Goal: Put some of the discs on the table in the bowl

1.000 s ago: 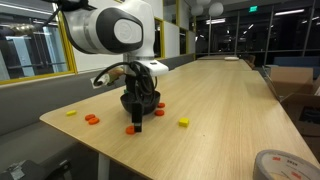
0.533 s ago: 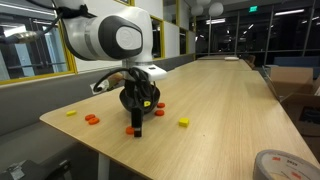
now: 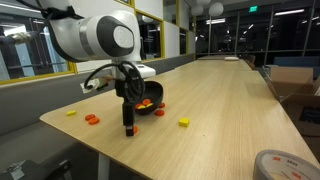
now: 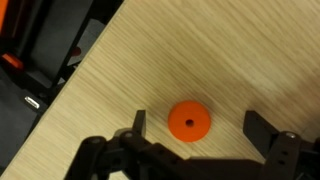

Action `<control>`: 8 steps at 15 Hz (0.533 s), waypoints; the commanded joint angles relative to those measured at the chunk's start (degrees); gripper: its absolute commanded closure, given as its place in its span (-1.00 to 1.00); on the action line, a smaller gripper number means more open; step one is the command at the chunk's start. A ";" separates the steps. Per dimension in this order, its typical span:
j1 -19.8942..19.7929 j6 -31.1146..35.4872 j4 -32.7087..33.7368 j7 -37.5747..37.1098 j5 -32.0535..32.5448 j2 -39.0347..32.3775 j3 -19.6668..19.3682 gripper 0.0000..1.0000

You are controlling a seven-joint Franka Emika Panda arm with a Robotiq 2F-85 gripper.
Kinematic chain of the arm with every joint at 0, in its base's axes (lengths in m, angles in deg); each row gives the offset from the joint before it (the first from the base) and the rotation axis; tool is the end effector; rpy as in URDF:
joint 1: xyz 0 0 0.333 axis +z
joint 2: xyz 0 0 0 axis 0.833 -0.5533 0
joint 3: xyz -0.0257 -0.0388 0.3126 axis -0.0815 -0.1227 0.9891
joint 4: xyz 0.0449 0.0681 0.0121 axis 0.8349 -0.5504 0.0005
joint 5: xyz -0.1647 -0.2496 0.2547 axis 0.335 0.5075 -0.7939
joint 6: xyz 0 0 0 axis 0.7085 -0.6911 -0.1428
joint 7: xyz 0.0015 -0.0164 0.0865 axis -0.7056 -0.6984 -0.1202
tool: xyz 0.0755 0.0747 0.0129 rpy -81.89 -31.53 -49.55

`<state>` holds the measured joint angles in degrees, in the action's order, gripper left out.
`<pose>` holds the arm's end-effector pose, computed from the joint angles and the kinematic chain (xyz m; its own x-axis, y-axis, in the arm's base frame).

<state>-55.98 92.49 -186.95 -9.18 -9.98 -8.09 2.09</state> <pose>0.3814 0.0198 0.2120 0.5996 -0.8000 -0.0222 -0.7961 -0.5991 0.0848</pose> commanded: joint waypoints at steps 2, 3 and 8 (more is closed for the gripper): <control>1.26 -1.91 0.15 -6.74 5.99 1.75 0.70 -1.00; 1.33 -1.62 0.15 -7.81 7.07 1.71 0.72 -1.00; 1.06 -0.24 0.25 -11.00 10.06 1.48 0.45 -1.00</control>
<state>-54.97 92.01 -186.72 -17.32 -1.90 -7.83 2.67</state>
